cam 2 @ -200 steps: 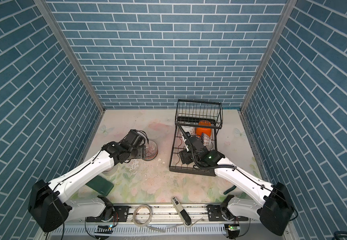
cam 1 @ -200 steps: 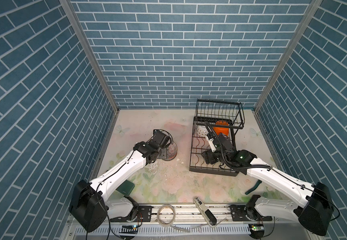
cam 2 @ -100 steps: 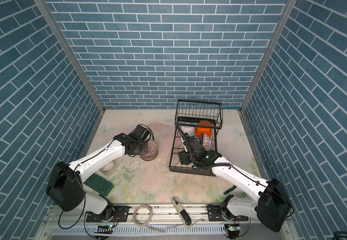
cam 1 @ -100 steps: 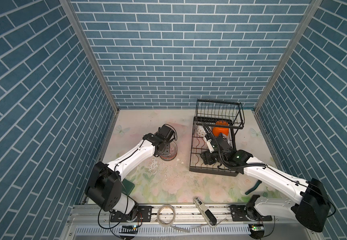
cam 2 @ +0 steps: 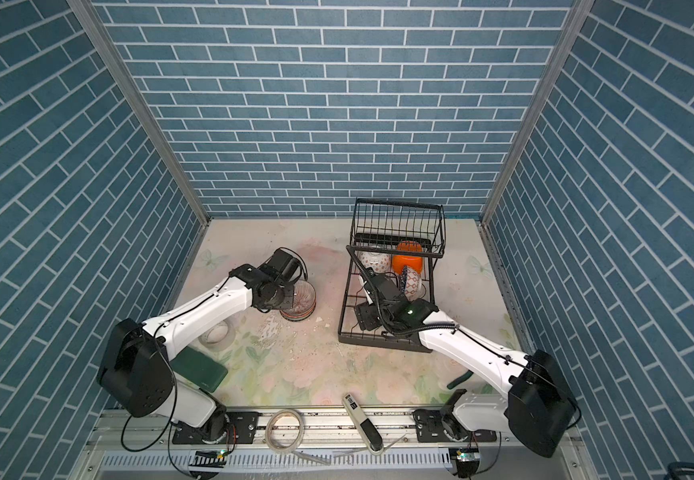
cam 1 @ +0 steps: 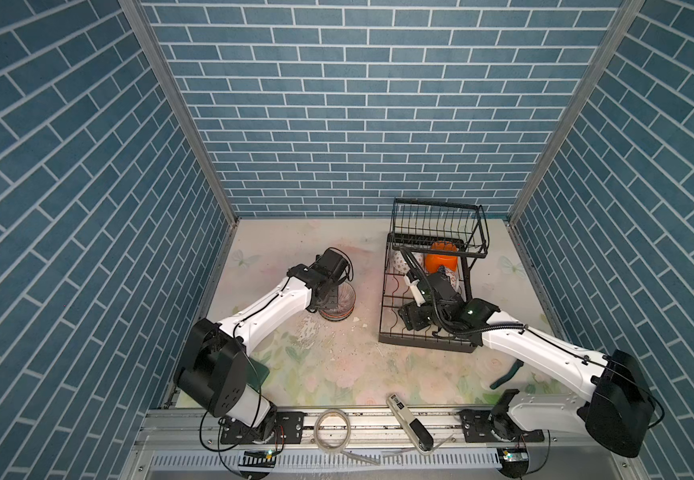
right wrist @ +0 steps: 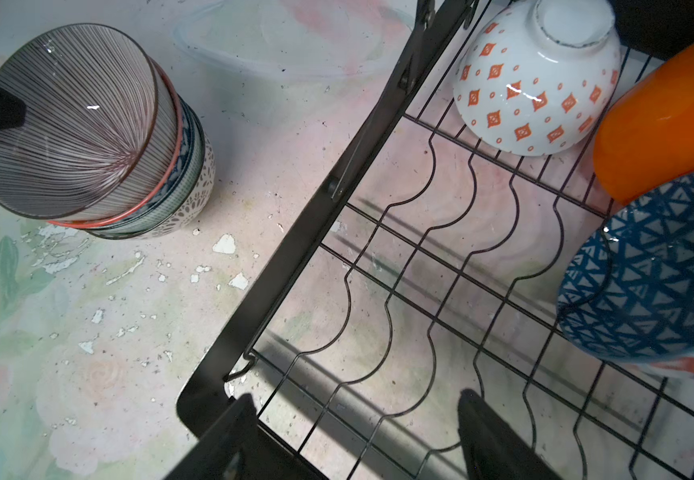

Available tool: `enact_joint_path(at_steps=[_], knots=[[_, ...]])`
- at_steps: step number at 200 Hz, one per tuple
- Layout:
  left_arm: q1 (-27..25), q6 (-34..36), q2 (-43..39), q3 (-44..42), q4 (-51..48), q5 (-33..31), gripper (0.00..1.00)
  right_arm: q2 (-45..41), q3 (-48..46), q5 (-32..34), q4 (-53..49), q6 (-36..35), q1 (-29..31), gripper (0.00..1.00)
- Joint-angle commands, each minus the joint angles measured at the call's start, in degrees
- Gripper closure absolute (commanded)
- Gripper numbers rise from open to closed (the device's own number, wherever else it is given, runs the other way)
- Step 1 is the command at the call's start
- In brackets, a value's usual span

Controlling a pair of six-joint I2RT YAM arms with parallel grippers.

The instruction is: Load the bowls into the dish rack

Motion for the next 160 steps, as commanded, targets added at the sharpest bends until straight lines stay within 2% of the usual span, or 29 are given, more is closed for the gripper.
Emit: enact_joint_path(at_steps=[1, 65, 128, 142, 160], knots=[[0.1, 0.3, -0.9, 0.8, 0.8, 0.5, 0.81, 0.5, 0.3, -0.8, 0.7, 1.6, 0.2, 0.24], [0.1, 0.9, -3.7, -0.1, 1.8, 0.1, 0.94, 1.6, 0.3, -1.1, 1.0, 2.4, 0.4, 0.25], [0.5, 1.1, -5.7, -1.1, 1.9, -0.1, 0.98, 3.4, 1.8, -1.6, 0.9, 2.0, 0.4, 0.26], [0.7, 1.1, -6.0, -1.3, 2.1, 0.1, 0.98, 3.8, 2.2, -1.7, 1.0, 1.9, 0.4, 0.26], [0.8, 1.2, -6.0, -1.4, 1.9, 0.2, 0.81, 4.4, 2.5, -1.9, 1.0, 1.8, 0.4, 0.26]])
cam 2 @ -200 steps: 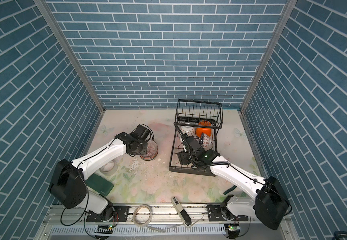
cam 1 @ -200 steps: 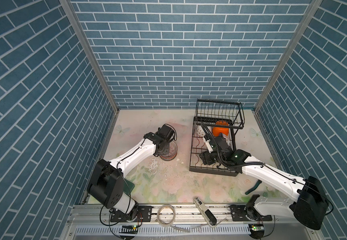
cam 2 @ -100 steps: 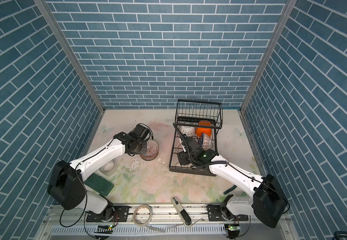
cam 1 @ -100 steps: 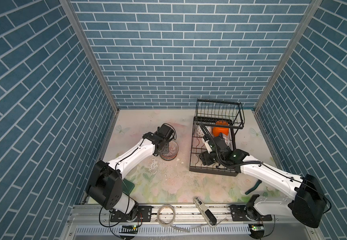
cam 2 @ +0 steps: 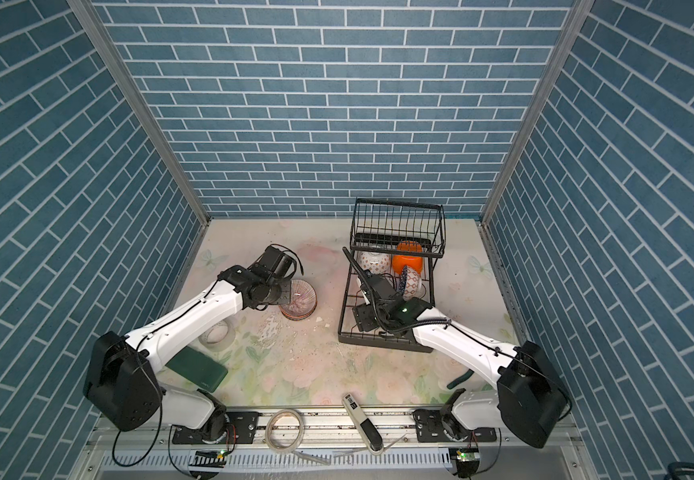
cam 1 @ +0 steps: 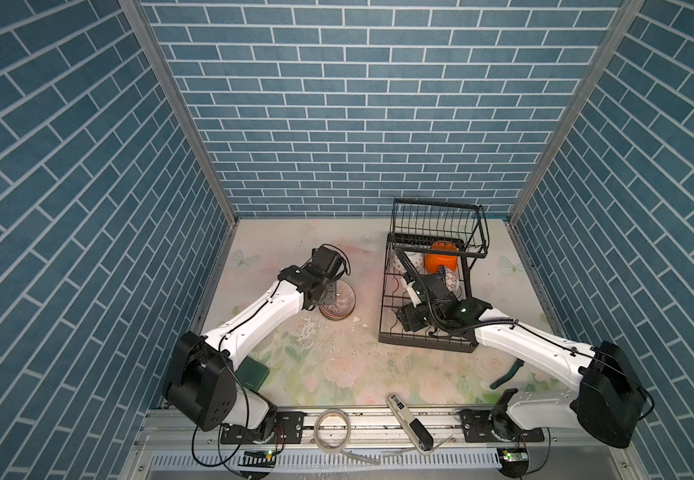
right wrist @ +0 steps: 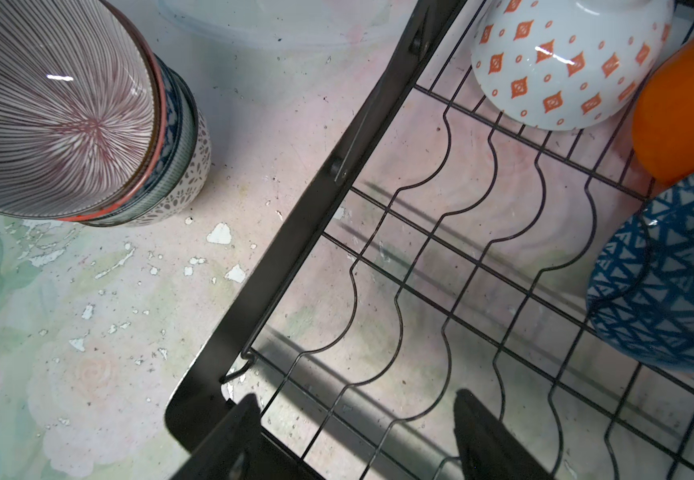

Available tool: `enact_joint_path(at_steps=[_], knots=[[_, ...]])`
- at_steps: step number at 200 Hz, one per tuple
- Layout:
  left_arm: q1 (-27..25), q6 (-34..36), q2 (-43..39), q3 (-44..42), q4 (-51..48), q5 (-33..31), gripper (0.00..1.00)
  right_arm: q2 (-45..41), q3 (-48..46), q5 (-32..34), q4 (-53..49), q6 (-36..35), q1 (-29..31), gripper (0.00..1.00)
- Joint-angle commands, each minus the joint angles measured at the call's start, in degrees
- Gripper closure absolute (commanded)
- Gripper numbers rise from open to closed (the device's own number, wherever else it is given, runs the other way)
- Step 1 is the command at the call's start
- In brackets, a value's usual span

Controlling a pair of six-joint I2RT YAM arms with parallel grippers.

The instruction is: Load the bowls into the dish rack

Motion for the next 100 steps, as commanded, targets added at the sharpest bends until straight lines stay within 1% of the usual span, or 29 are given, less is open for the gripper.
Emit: enact_joint_path(at_steps=[1, 18, 27, 42, 100], knots=[[0.3, 0.5, -1.3, -0.8, -0.6, 0.5, 0.80, 1.0, 2.4, -0.8, 0.4, 0.7, 0.4, 0.26], [0.3, 0.5, -1.3, -0.9, -0.7, 0.6, 0.65, 1.3, 2.5, -0.9, 0.4, 0.7, 0.5, 0.26], [0.4, 0.4, -1.3, -0.8, -0.8, 0.6, 0.61, 1.4, 2.5, -1.0, 0.4, 0.7, 0.5, 0.27], [0.4, 0.4, -1.0, -0.7, -0.9, 0.5, 0.59, 1.5, 2.4, -0.9, 0.4, 0.7, 0.6, 0.27], [0.5, 0.4, 2.0, 0.1, -1.7, 0.7, 0.59, 1.5, 2.0, -0.8, 0.5, 0.7, 0.7, 0.27]])
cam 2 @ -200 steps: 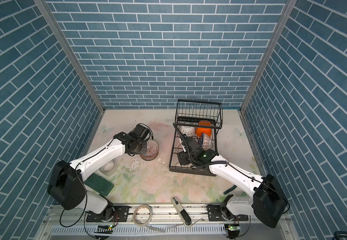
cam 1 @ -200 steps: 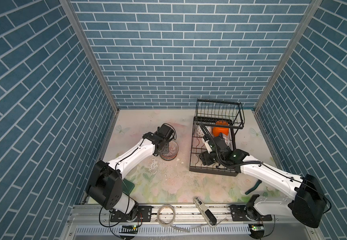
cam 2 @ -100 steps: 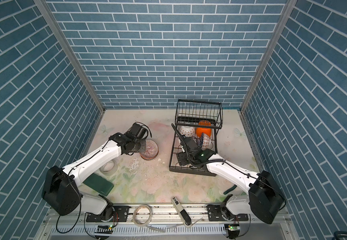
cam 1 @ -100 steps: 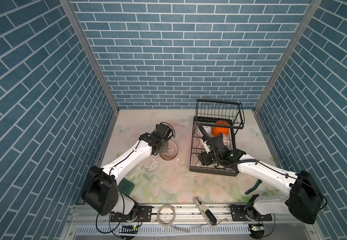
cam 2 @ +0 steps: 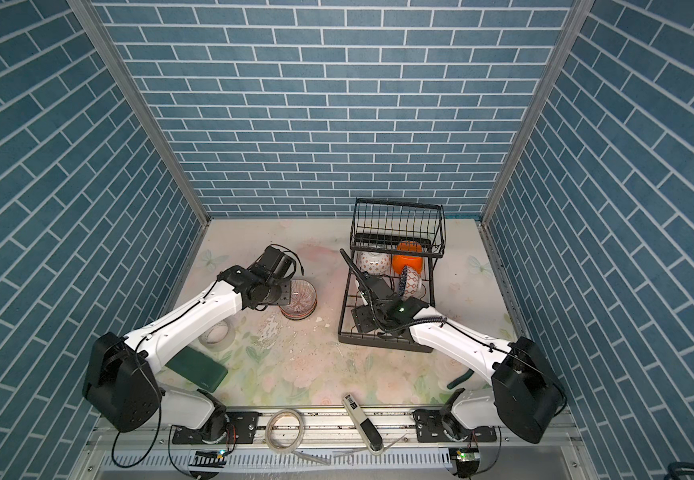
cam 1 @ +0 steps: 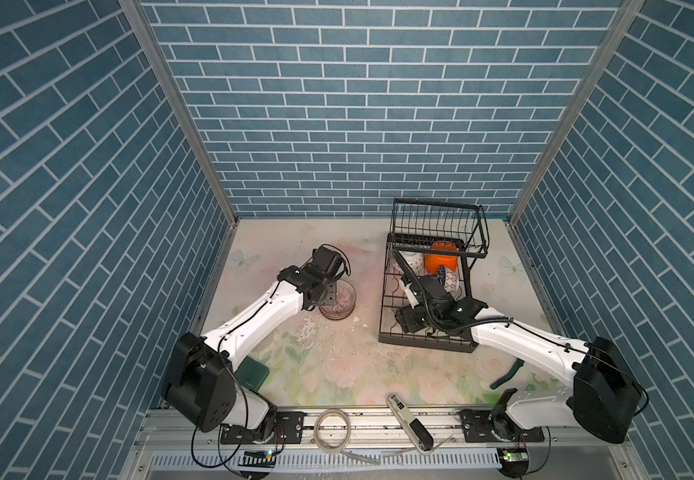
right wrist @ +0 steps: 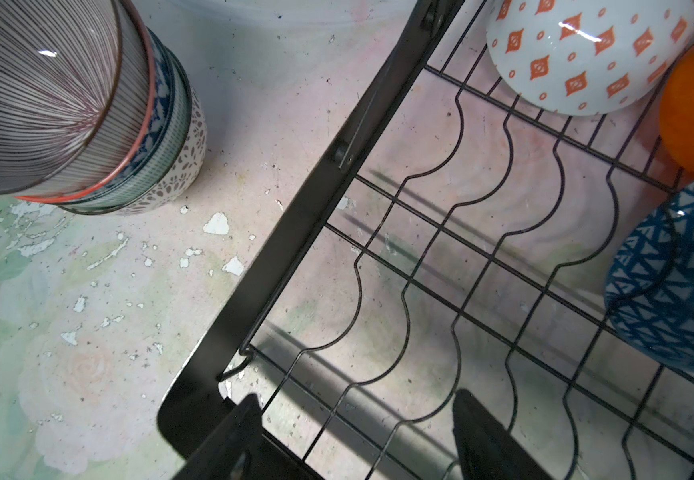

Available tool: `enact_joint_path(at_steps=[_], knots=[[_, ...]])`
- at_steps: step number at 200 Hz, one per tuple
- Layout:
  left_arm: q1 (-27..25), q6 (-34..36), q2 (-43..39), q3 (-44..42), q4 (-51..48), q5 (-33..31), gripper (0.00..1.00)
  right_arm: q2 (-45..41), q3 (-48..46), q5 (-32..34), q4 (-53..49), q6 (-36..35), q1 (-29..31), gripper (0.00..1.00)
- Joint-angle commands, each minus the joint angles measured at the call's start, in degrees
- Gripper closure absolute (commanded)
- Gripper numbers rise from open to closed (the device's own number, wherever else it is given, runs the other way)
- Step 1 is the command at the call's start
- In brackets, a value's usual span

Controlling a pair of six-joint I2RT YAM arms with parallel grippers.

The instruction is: Load the bowls into the dish rack

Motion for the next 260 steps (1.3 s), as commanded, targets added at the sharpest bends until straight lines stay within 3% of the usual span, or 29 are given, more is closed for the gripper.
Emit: enact_joint_path(at_steps=[1, 41, 260], knots=[[0.4, 0.2, 1.8, 0.2, -1.6, 0.0, 0.59, 0.3, 2.0, -0.4, 0.3, 0.7, 0.4, 0.27], [0.5, 0.3, 3.5, 0.8, -1.6, 0.2, 0.61, 0.7, 1.9, -0.3, 0.3, 0.6, 0.4, 0.27], [0.5, 1.1, 4.1, 2.2, -2.6, 0.0, 0.94, 1.2, 2.5, -0.6, 0.7, 0.3, 0.6, 0.27]])
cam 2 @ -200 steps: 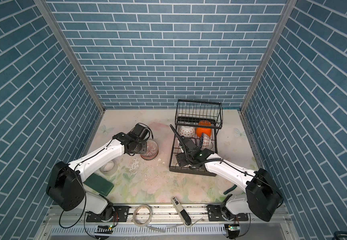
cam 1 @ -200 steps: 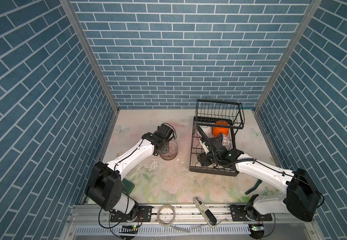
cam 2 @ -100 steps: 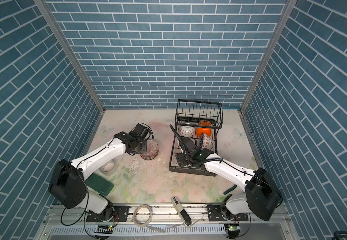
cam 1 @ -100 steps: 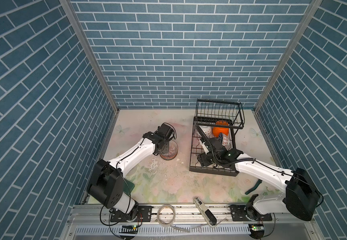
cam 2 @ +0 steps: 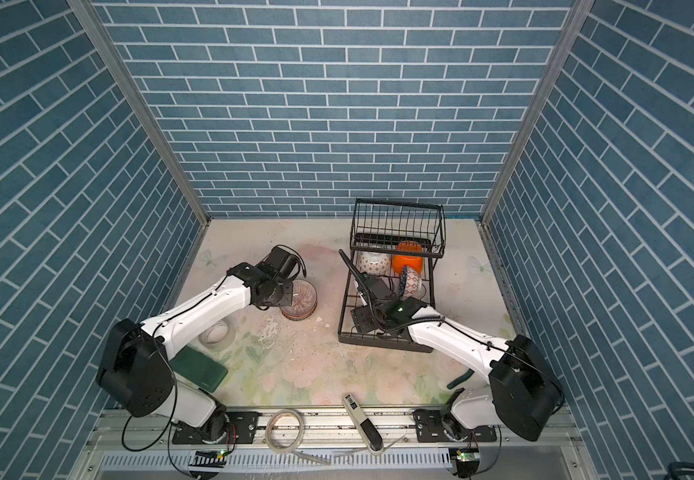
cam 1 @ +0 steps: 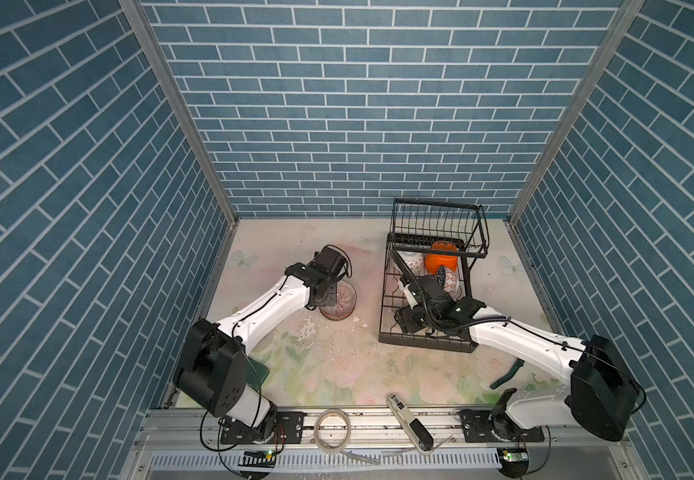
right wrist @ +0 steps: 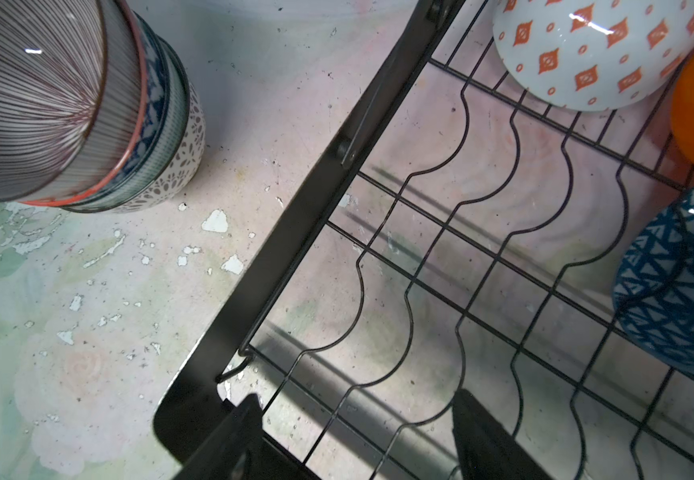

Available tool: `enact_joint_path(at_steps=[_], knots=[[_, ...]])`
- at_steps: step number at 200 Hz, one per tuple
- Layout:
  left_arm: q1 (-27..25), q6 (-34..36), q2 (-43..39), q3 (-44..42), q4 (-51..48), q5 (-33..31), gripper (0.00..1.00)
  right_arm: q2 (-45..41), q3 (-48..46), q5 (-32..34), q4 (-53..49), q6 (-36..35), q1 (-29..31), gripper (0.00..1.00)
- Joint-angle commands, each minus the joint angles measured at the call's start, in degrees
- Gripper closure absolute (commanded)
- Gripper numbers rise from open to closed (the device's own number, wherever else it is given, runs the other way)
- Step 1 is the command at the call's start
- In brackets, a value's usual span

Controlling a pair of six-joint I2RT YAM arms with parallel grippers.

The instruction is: Load the bowls into the dish rack

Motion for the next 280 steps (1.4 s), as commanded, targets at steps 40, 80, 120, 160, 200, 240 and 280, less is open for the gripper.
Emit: enact_joint_path(at_steps=[40, 80, 120, 160, 200, 240, 280], knots=[[0.0, 1.0, -1.2, 1.1, -1.3, 0.4, 0.99, 0.9, 5.0, -0.3, -0.3, 0.2, 0.9, 0.28], [0.1, 1.2, -2.3, 0.9, -0.6, 1.1, 1.00, 3.2, 9.4, 0.1, -1.8, -1.0, 2.4, 0.30], [0.4, 1.0, -4.3, -0.3, 1.4, 3.7, 1.00, 5.0, 13.8, -0.1, -2.4, 0.6, 3.4, 0.32], [1.5, 0.6, -6.4, -2.1, 3.7, 6.5, 1.00, 7.7, 16.6, -1.7, -0.8, 3.8, 3.7, 0.35], [2.0, 0.3, -7.1, -3.7, 5.3, 8.0, 1.00, 12.2, 20.3, -3.6, 0.5, 5.7, 4.1, 0.39], [2.7, 0.1, -8.4, -5.4, 6.9, 9.2, 1.00, 17.6, 24.0, -3.8, 2.1, 6.5, 4.5, 0.41], [3.8, 0.1, -9.3, -6.8, 7.5, 10.1, 1.00, 22.7, 28.7, -3.6, 1.0, 5.9, 4.7, 0.41]])
